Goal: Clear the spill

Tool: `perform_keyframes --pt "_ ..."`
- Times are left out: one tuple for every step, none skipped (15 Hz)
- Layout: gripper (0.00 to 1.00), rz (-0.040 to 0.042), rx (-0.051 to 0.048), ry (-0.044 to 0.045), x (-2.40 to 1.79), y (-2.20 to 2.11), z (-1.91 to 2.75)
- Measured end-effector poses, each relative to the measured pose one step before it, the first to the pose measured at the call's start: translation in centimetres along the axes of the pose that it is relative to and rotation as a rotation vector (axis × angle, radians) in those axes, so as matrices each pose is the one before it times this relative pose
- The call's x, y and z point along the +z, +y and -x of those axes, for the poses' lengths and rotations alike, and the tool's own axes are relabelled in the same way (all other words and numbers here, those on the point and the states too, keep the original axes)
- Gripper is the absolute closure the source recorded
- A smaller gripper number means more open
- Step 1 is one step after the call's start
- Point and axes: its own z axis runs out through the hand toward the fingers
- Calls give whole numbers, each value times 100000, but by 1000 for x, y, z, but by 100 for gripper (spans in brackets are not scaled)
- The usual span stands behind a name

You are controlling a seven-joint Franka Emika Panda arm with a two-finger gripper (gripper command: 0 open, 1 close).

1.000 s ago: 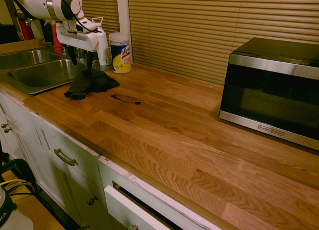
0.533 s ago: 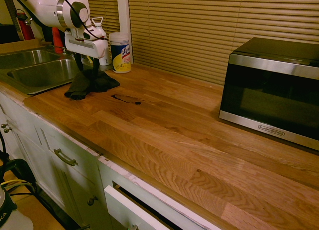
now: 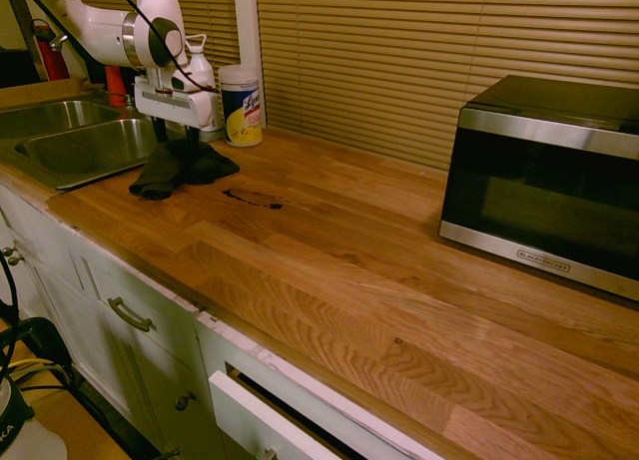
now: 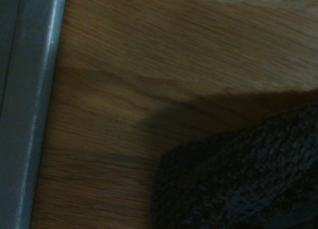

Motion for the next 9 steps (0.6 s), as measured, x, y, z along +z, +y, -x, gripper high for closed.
perform_keyframes --pt "100 327 206 -74 47 50 -80" --pt "100 378 182 -112 87 42 -75" --pt "100 537 122 -190 134 58 -55" --pt "100 359 215 -72 110 71 -119" --pt "100 350 259 -43 94 83 -147" --pt "100 349 249 -48 102 81 -142" --pt "100 152 233 35 53 66 -149" --pt "100 89 163 69 36 66 -164" --pt "100 189 -19 48 19 84 -169"
